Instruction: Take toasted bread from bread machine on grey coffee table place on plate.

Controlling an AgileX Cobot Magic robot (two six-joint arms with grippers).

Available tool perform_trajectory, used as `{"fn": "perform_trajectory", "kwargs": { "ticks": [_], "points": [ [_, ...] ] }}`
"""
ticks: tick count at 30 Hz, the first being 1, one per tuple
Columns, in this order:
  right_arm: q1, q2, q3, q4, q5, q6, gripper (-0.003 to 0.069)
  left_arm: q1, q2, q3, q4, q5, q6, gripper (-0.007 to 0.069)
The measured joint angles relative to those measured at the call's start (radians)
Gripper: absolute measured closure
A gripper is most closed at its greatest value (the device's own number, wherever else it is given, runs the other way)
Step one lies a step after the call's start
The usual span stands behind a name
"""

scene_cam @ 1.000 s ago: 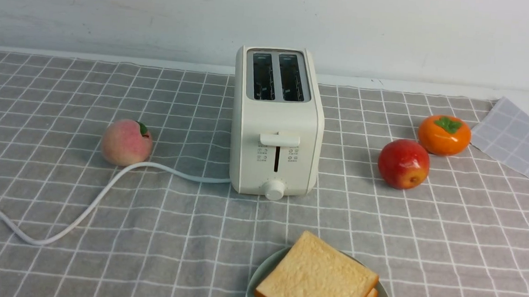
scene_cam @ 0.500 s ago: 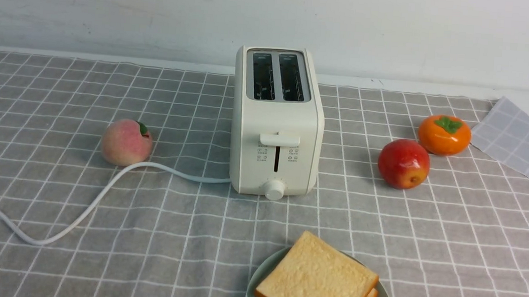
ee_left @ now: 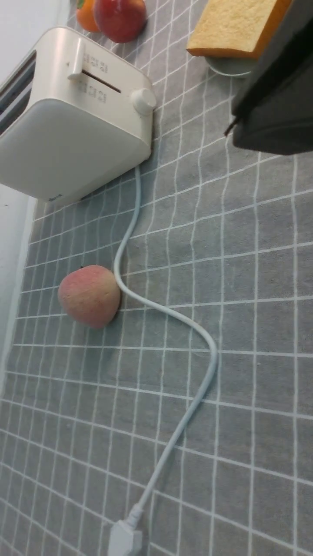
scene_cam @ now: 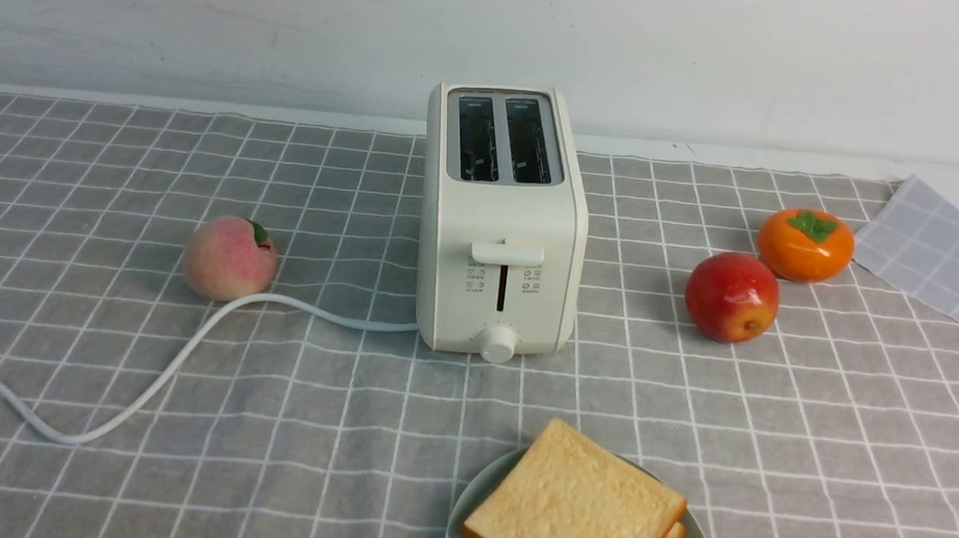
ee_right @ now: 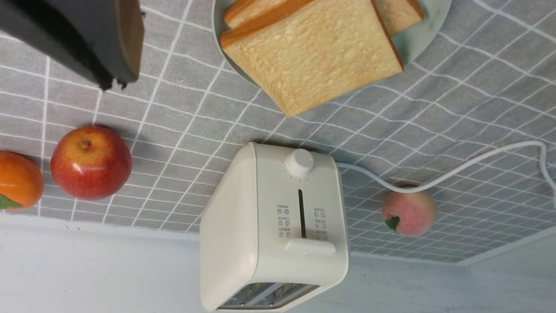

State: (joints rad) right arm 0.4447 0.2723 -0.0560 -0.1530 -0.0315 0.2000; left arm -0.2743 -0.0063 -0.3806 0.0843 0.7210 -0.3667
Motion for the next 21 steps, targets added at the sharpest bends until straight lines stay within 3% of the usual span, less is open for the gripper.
{"fn": "perform_trajectory", "kwargs": {
  "ticks": [6, 10, 16, 21],
  "points": [
    [0.000, 0.000, 0.000, 0.000, 0.000, 0.001, 0.0647, 0.000, -0.006, 0.184, 0.012, -0.192, 0.000, 0.0636],
    [0.000, 0.000, 0.000, 0.000, 0.000, 0.001, 0.0646, 0.000, -0.006, 0.295, 0.014, -0.204, 0.006, 0.0631],
    [0.000, 0.000, 0.000, 0.000, 0.000, 0.001, 0.0636, 0.001, -0.006, 0.371, 0.003, -0.208, 0.112, 0.0624],
    [0.000, 0.000, 0.000, -0.001, 0.000, 0.001, 0.0631, 0.050, -0.006, 0.387, -0.010, -0.214, 0.141, 0.0623]
  ]
}}
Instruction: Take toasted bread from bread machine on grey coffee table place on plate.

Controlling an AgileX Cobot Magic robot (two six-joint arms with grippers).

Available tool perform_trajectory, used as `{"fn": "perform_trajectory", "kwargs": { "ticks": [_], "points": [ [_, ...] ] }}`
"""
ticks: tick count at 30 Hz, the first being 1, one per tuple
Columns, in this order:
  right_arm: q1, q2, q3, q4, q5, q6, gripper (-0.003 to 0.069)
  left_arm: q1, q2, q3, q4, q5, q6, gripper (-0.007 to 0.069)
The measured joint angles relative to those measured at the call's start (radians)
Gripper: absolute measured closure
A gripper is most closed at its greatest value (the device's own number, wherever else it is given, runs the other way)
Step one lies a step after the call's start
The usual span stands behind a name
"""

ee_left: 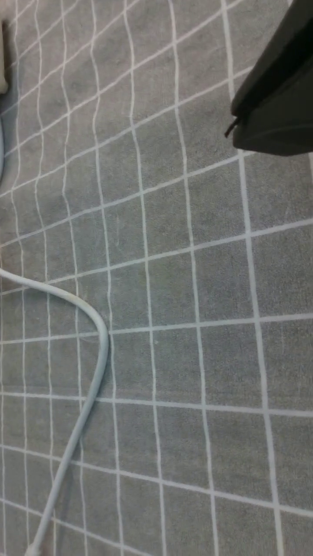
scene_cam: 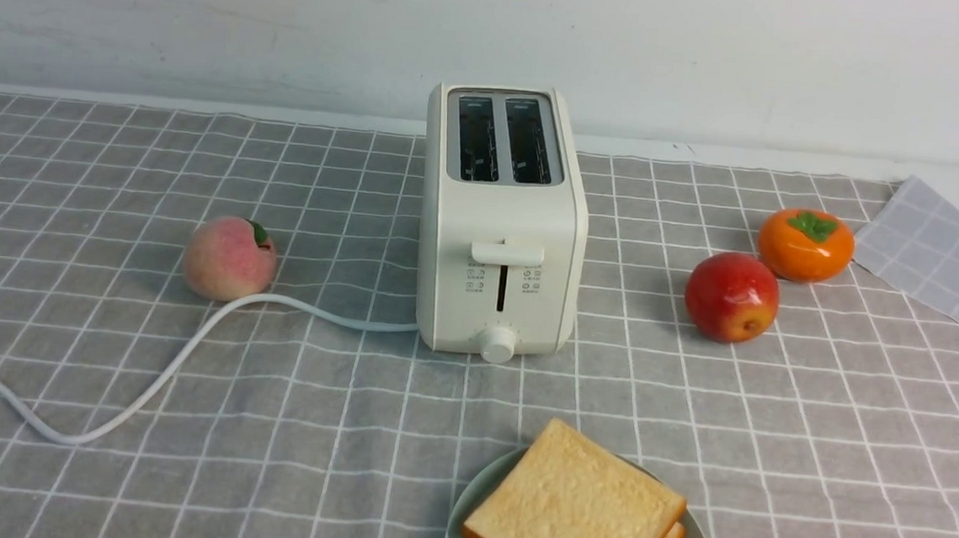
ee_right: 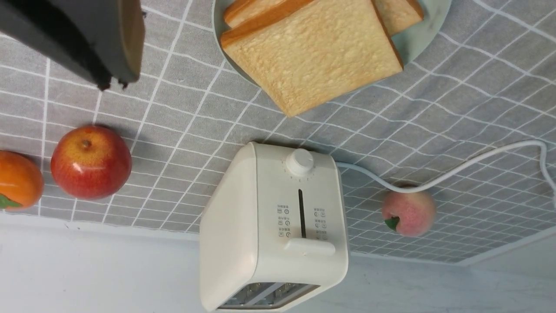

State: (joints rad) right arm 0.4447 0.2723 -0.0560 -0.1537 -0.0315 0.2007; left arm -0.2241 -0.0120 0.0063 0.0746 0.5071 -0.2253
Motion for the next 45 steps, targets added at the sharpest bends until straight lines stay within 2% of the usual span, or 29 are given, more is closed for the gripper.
{"fn": "perform_trajectory", "kwargs": {
  "ticks": [8, 16, 23, 36, 39, 45],
  "points": [
    [0.000, 0.000, 0.000, 0.003, 0.000, 0.000, 0.0617, 0.139, 0.000, 0.010, -0.033, -0.035, 0.003, 0.0617],
    [0.000, 0.000, 0.000, 0.001, 0.000, 0.000, 0.0608, 0.142, 0.000, 0.017, -0.050, -0.066, 0.006, 0.0607],
    [0.000, 0.000, 0.000, 0.001, 0.000, 0.000, 0.0594, 0.142, 0.000, 0.020, -0.117, -0.082, 0.048, 0.0603],
    [-0.006, -0.017, 0.000, 0.001, 0.004, 0.000, 0.0577, 0.142, 0.000, 0.022, -0.124, -0.085, 0.057, 0.0589],
    [-0.031, -0.045, 0.000, 0.001, 0.006, 0.000, 0.0574, 0.142, 0.000, 0.022, -0.124, -0.087, 0.059, 0.0587],
    [-0.169, -0.103, 0.000, -0.040, 0.056, -0.023, 0.0565, 0.142, 0.000, 0.022, -0.124, -0.087, 0.059, 0.0586]
  ]
}}
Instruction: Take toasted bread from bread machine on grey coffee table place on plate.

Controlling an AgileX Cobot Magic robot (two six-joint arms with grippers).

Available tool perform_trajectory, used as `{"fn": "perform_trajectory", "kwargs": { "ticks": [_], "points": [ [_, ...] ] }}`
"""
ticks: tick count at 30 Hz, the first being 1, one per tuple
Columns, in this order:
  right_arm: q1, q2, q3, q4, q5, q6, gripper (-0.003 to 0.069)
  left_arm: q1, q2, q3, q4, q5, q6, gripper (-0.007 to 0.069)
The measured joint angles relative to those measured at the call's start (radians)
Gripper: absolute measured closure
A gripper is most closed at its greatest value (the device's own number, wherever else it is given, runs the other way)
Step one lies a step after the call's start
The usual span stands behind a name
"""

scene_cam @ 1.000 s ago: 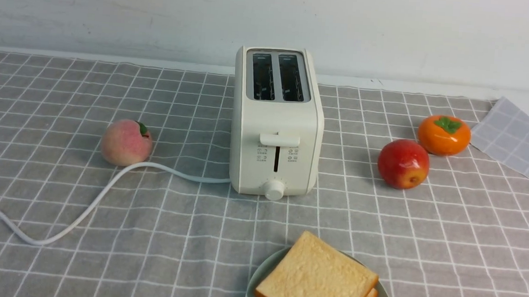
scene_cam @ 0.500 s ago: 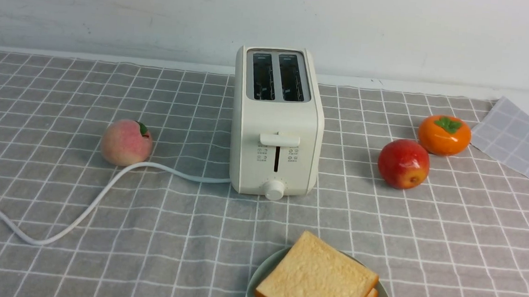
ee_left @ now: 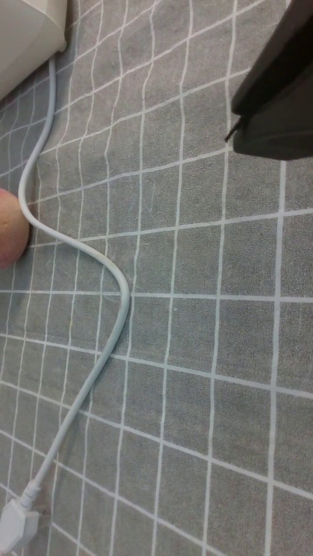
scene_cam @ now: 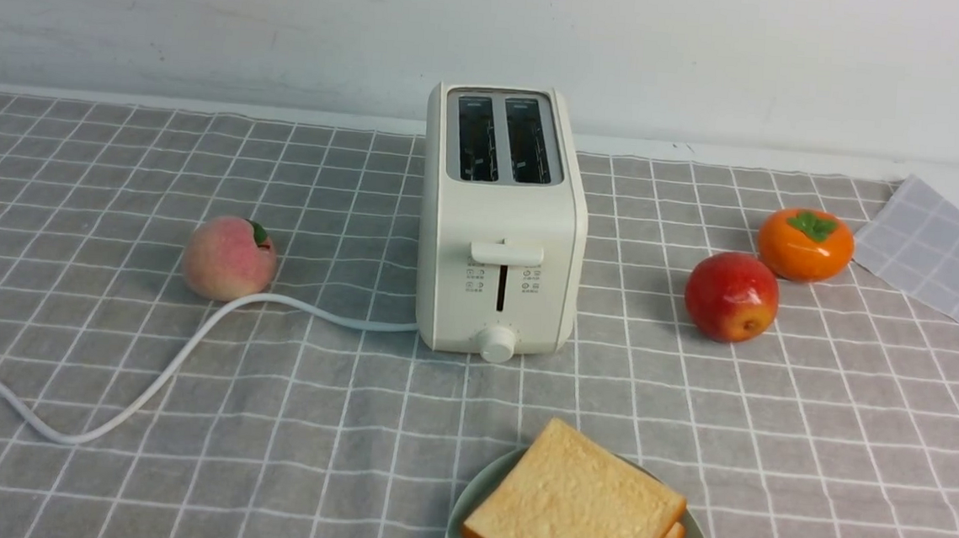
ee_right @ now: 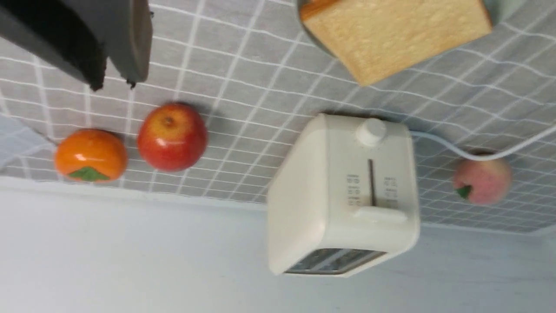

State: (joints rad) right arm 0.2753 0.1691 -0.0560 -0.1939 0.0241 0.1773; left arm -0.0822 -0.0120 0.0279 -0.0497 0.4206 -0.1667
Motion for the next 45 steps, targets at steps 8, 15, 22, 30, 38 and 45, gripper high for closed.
{"fn": "perform_trajectory", "kwargs": {
  "ticks": [8, 15, 22, 30, 38, 45],
  "points": [
    [-0.222, -0.164, 0.076, 0.025, 0.340, 0.128, 0.0556, 0.001, 0.000, 0.000, 0.000, -0.001, 0.000, 0.0575],
    [-0.284, -0.178, 0.074, 0.026, 0.349, 0.133, 0.0549, 0.001, 0.000, 0.000, 0.000, -0.001, 0.000, 0.0568],
    [-0.284, -0.179, 0.074, 0.026, 0.349, 0.135, 0.0538, 0.001, 0.000, 0.000, 0.000, -0.001, 0.000, 0.0554],
    [-0.284, -0.179, 0.074, 0.026, 0.349, 0.135, 0.0532, 0.001, 0.000, 0.000, 0.000, -0.001, 0.000, 0.0550],
    [-0.284, -0.179, 0.074, 0.026, 0.349, 0.135, 0.0528, 0.001, 0.000, 0.000, 0.000, -0.001, 0.000, 0.0541],
    [-0.284, -0.179, 0.074, 0.025, 0.349, 0.135, 0.0519, 0.001, 0.000, 0.000, 0.000, -0.001, 0.000, 0.0533]
  ]
}}
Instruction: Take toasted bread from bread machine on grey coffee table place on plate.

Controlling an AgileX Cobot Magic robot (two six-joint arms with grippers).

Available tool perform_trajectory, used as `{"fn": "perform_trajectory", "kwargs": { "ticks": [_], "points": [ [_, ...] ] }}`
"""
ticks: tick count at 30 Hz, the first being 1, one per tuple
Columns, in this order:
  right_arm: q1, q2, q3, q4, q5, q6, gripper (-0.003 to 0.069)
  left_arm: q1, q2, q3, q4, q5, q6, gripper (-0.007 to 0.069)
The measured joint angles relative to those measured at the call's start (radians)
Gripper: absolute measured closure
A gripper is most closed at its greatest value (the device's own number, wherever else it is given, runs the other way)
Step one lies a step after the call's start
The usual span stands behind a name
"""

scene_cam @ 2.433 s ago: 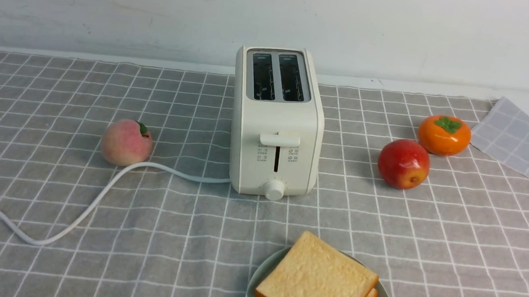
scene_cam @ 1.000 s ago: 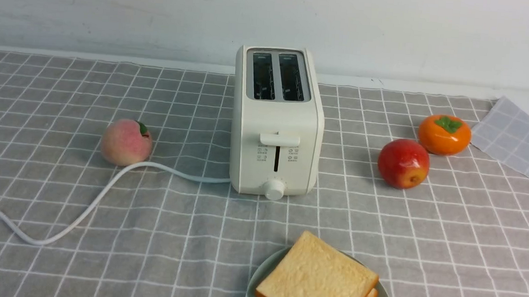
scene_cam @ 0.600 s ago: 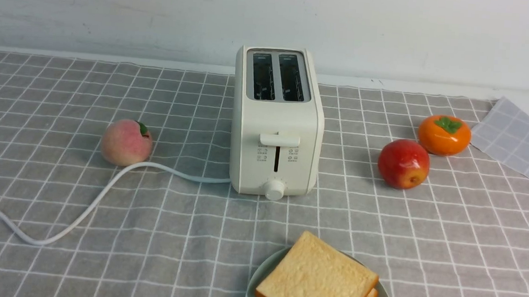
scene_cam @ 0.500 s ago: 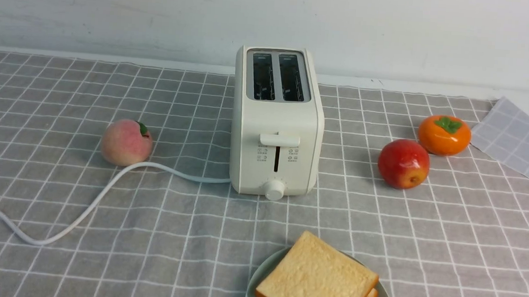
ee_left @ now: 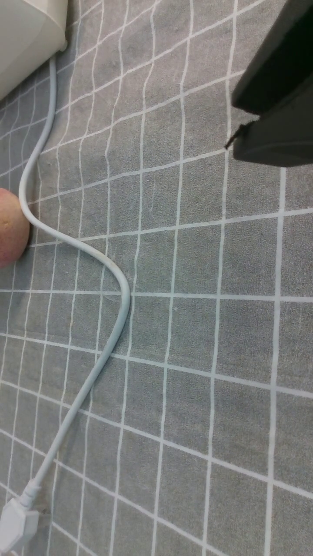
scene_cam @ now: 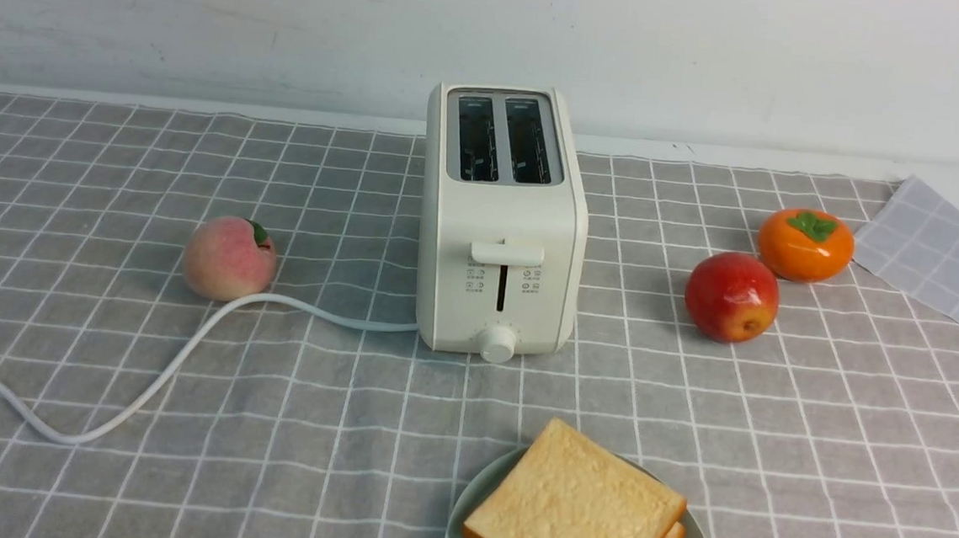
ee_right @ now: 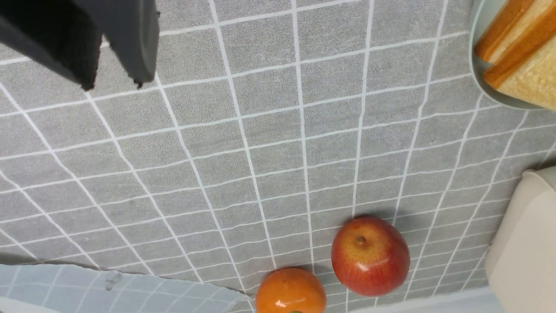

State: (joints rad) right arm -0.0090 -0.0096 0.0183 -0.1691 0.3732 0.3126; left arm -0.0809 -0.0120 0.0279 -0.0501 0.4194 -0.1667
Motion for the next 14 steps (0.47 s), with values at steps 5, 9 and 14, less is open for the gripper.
{"fn": "perform_trajectory", "kwargs": {
  "ticks": [5, 9, 14],
  "points": [
    [0.000, 0.000, 0.000, 0.001, 0.000, 0.000, 0.0513, 0.000, 0.000, 0.000, 0.000, 0.000, 0.000, 0.0532],
    [0.000, 0.000, 0.000, 0.001, 0.001, 0.000, 0.0508, 0.000, 0.000, 0.000, 0.000, 0.000, 0.000, 0.0522],
    [0.000, 0.000, 0.000, 0.001, 0.001, 0.000, 0.0502, 0.000, 0.000, 0.000, 0.000, 0.000, 0.000, 0.0517]
  ]
}}
